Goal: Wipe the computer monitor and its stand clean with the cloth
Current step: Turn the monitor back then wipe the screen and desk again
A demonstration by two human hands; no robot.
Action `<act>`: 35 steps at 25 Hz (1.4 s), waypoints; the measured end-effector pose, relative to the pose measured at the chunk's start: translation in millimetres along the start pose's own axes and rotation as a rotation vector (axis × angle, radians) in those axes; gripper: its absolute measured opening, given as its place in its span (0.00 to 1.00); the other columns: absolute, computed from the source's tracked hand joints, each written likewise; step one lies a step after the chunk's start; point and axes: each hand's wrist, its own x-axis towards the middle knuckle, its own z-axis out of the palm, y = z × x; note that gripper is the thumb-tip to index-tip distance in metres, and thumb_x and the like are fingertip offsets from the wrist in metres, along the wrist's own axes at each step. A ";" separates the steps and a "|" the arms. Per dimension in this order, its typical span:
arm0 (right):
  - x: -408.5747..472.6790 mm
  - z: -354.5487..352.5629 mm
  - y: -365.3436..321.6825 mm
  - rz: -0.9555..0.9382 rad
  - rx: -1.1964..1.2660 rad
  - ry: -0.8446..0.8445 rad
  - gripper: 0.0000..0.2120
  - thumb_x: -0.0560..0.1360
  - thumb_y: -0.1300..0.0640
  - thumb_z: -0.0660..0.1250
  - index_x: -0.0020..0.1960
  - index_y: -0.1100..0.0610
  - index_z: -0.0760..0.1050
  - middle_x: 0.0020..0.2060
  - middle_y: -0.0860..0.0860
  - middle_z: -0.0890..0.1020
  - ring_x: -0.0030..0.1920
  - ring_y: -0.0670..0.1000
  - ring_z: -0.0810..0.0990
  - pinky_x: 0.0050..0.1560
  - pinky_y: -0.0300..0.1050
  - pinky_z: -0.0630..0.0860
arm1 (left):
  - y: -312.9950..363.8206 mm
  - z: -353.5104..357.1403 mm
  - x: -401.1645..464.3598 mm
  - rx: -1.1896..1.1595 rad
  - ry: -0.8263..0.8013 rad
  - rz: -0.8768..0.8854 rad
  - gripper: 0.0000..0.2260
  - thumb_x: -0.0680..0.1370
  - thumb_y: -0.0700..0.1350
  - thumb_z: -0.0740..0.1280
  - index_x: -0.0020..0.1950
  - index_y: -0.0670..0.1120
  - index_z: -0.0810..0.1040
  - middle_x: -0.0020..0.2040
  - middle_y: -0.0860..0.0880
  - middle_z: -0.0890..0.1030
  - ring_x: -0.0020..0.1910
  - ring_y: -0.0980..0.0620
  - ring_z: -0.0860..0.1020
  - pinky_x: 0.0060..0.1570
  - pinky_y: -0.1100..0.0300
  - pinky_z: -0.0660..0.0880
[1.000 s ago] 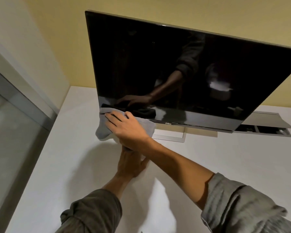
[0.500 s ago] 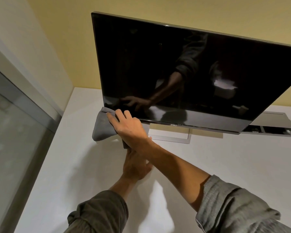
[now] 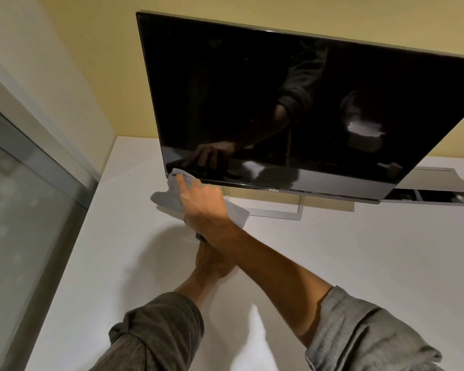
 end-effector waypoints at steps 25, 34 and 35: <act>-181.5 -11.7 221.6 0.394 0.007 -0.103 0.38 0.78 0.49 0.65 0.79 0.51 0.45 0.67 0.54 0.73 0.51 0.54 0.79 0.51 0.48 0.77 | 16.7 56.0 12.4 0.611 0.219 0.171 0.34 0.79 0.66 0.39 0.81 0.50 0.53 0.81 0.50 0.51 0.80 0.51 0.48 0.74 0.43 0.32; -217.3 3.0 285.7 0.544 0.025 -0.112 0.37 0.78 0.44 0.64 0.78 0.52 0.49 0.63 0.56 0.76 0.53 0.56 0.80 0.52 0.50 0.79 | -3.2 36.3 13.1 0.647 0.226 0.315 0.31 0.81 0.63 0.46 0.79 0.47 0.60 0.79 0.48 0.60 0.78 0.47 0.57 0.73 0.37 0.46; -221.0 4.6 288.3 0.573 0.036 -0.087 0.35 0.78 0.44 0.63 0.78 0.53 0.51 0.61 0.57 0.76 0.52 0.56 0.80 0.50 0.50 0.79 | -3.6 36.2 13.0 0.636 0.227 0.314 0.31 0.81 0.63 0.46 0.79 0.47 0.59 0.79 0.48 0.60 0.78 0.47 0.57 0.73 0.38 0.46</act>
